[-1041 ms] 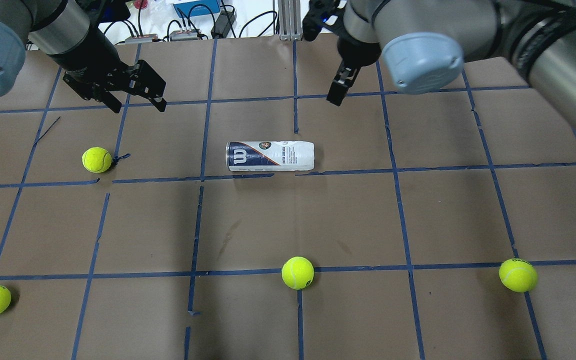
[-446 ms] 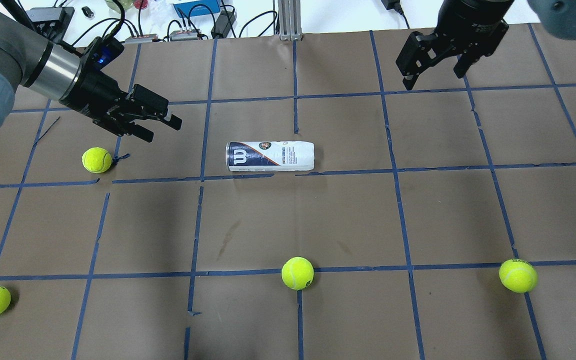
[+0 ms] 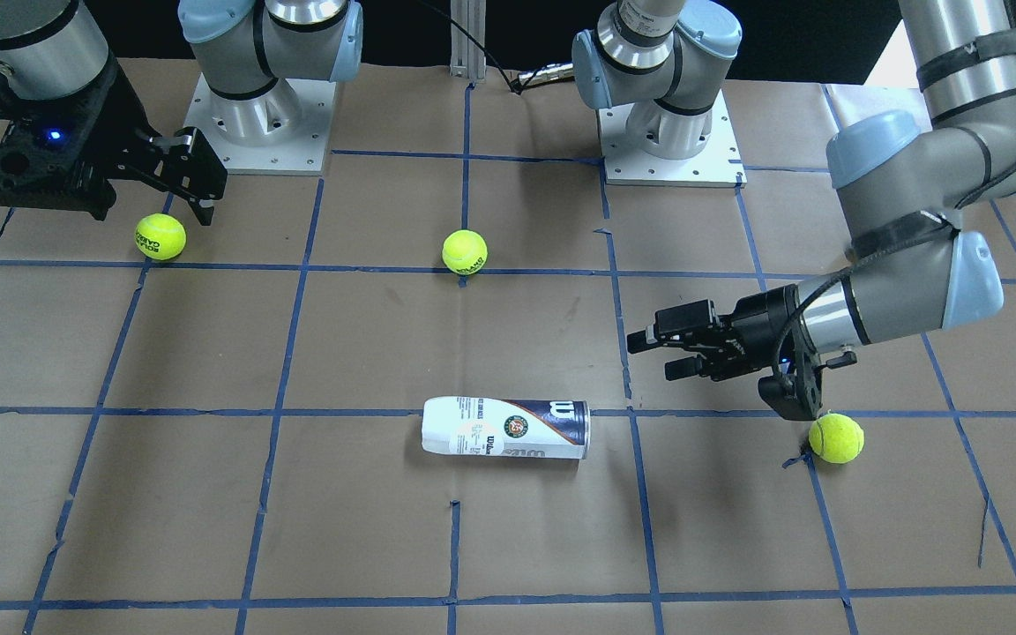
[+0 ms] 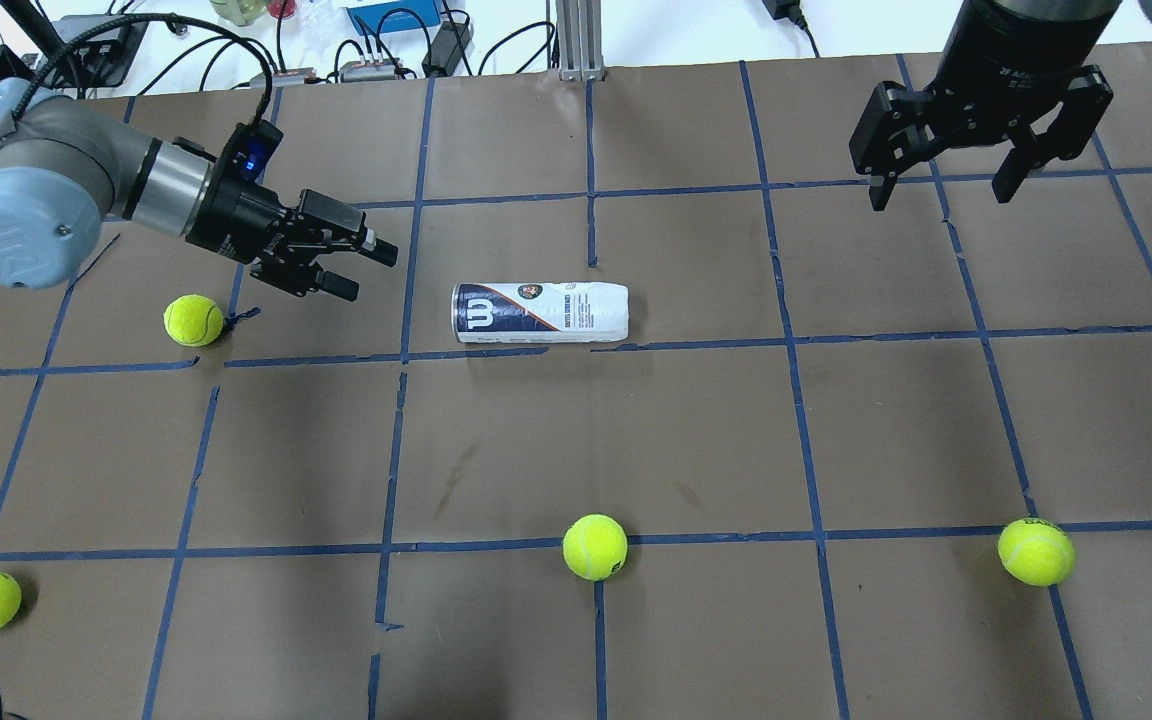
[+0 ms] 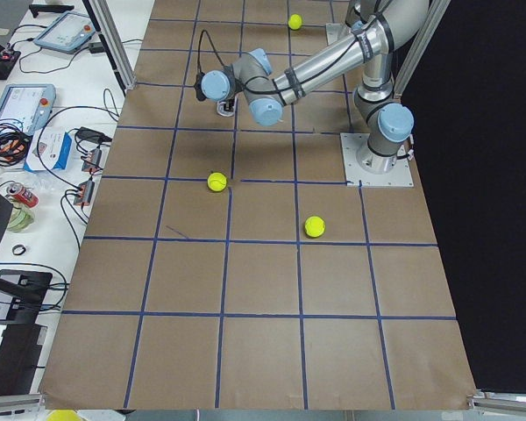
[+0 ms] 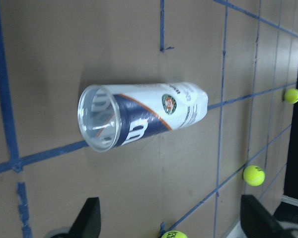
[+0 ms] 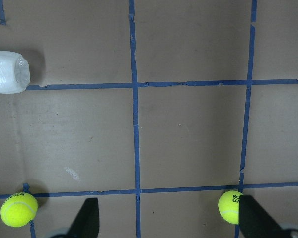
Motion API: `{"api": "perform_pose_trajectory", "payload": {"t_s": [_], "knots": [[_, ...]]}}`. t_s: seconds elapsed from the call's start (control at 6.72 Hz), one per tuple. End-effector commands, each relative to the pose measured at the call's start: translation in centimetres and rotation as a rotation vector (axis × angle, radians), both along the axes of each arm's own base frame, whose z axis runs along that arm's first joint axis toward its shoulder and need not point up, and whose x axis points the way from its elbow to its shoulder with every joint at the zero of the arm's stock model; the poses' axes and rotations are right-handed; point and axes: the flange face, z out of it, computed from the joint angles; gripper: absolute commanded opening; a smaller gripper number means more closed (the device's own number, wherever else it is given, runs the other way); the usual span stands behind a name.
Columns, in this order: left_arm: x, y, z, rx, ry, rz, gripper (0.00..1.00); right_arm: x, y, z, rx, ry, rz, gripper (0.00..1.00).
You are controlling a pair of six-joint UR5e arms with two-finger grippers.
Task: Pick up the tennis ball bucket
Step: 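Reach the left gripper to the can's open end and grasp it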
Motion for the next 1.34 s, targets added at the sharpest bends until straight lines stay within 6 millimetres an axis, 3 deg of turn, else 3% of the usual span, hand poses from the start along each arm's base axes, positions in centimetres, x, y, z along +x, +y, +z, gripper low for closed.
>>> {"api": "perform_pose_trajectory", "payload": {"t_s": [0.0, 0.15, 0.45, 0.74, 1.04, 1.19], "knots": [[-0.9, -1.8, -4.3, 0.021, 0.121, 0.049, 1.00, 0.0, 0.3, 0.4, -0.013, -0.031, -0.005, 1.00], [-1.0, -2.8, -6.4, 0.010, 0.165, 0.069, 1.00, 0.3, 1.0, 2.0, -0.045, -0.030, -0.006, 1.00], [-2.9, -2.6, -9.2, 0.025, 0.181, 0.047, 0.97, -0.2, 0.8, 1.8, -0.044, -0.030, -0.023, 1.00], [-5.1, -2.7, -10.5, 0.013, 0.247, 0.049, 0.86, -0.7, 0.7, 1.7, -0.040, -0.028, -0.018, 1.00], [-5.2, -2.1, -11.2, -0.003, 0.240, 0.043, 0.73, -0.6, 0.7, 1.7, -0.041, -0.029, -0.018, 1.00], [-5.2, -2.0, -12.1, 0.009, 0.241, 0.043, 0.75, -0.6, 0.7, 1.7, -0.040, -0.029, -0.023, 1.00]]}}
